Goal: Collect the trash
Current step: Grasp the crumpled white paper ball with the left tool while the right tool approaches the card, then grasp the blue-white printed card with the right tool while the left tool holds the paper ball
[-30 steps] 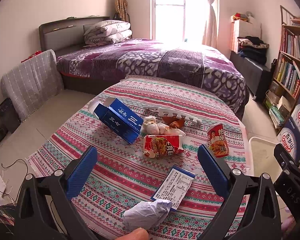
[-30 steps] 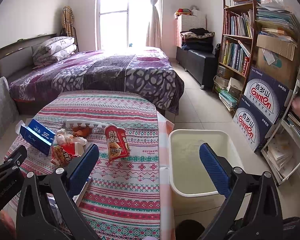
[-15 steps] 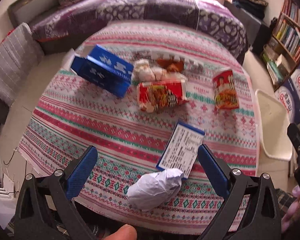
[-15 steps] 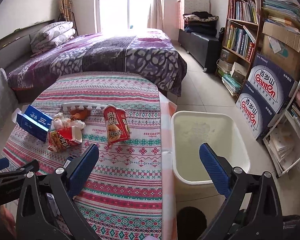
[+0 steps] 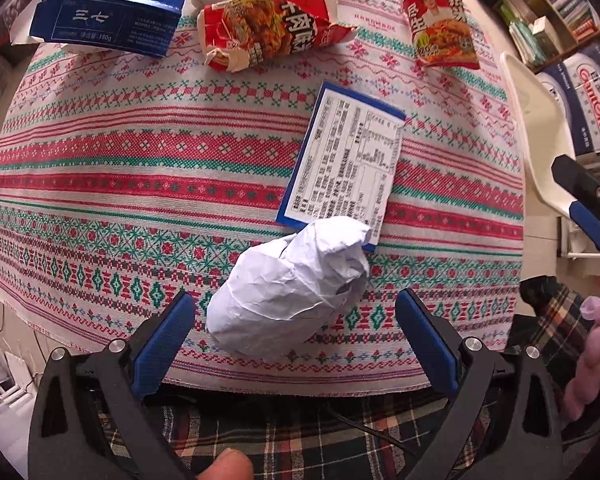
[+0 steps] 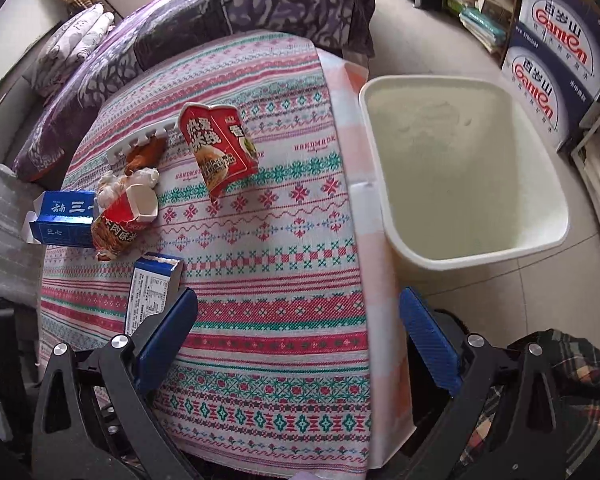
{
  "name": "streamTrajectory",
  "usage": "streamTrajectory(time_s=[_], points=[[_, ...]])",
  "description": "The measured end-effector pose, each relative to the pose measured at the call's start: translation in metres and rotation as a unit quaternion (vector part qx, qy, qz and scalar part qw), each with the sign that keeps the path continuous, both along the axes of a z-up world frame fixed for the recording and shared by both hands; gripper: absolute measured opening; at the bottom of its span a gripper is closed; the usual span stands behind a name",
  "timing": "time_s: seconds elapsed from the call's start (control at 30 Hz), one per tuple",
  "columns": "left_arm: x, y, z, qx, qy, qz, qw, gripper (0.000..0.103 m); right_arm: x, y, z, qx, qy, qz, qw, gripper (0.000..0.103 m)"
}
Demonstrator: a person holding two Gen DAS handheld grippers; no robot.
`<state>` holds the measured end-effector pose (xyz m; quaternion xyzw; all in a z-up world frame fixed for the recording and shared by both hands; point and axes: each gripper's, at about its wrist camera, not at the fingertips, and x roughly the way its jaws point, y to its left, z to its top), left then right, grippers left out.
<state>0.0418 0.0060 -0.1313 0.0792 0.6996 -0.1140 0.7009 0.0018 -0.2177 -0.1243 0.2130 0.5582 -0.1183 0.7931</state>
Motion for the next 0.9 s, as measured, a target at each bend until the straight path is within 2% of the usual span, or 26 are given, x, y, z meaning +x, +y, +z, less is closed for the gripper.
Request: streamTrajectory(time_s=[0.07, 0.1, 0.17, 0.27, 0.4, 0.47, 0.53, 0.63, 0.73, 0.8, 0.9], points=[[0.000, 0.003, -0.003, -0.001, 0.011, -0.001, 0.9999, 0.065, 0.001, 0.004, -0.005, 0.012, 0.010, -0.005, 1.000, 0.096], [0.000, 0.005, -0.002, -0.008, 0.014, 0.002, 0.9999, 0.060, 0.001, 0.005, -0.006, 0.019, 0.011, -0.004, 1.000, 0.096], [0.000, 0.010, 0.006, -0.027, 0.007, 0.005, 0.9996, 0.057, 0.004, 0.013, -0.009, 0.019, 0.020, 0.002, 1.000, 0.096], [-0.001, 0.023, 0.031, -0.063, -0.014, 0.014, 0.9978, 0.056, 0.012, 0.027, -0.012, 0.025, 0.026, 0.014, 0.999, 0.096], [0.010, 0.054, 0.068, -0.081, -0.076, 0.051, 0.9925, 0.056, 0.024, 0.051, -0.009, 0.003, 0.023, 0.030, 0.999, 0.096], [0.014, 0.077, 0.086, -0.092, -0.118, 0.091, 0.9845, 0.056, 0.032, 0.066, -0.008, -0.007, 0.019, 0.031, 0.999, 0.096], [0.021, 0.102, 0.106, -0.100, -0.157, 0.136, 0.9731, 0.056, 0.040, 0.081, -0.011, -0.010, 0.020, 0.026, 0.999, 0.096], [0.020, 0.127, 0.117, -0.099, -0.203, 0.184, 0.9566, 0.056, 0.052, 0.103, -0.021, -0.024, 0.033, 0.014, 0.999, 0.096], [0.024, 0.140, 0.118, -0.104, -0.213, 0.206, 0.9494, 0.056, 0.061, 0.128, -0.031, -0.064, 0.044, 0.014, 0.997, 0.096], [0.022, 0.145, 0.115, -0.110, -0.211, 0.211, 0.9481, 0.056, 0.065, 0.140, -0.037, -0.091, 0.052, 0.022, 0.994, 0.096], [0.023, 0.142, 0.116, -0.106, -0.218, 0.206, 0.9480, 0.056, 0.068, 0.149, -0.044, -0.100, 0.063, 0.036, 0.992, 0.096]])
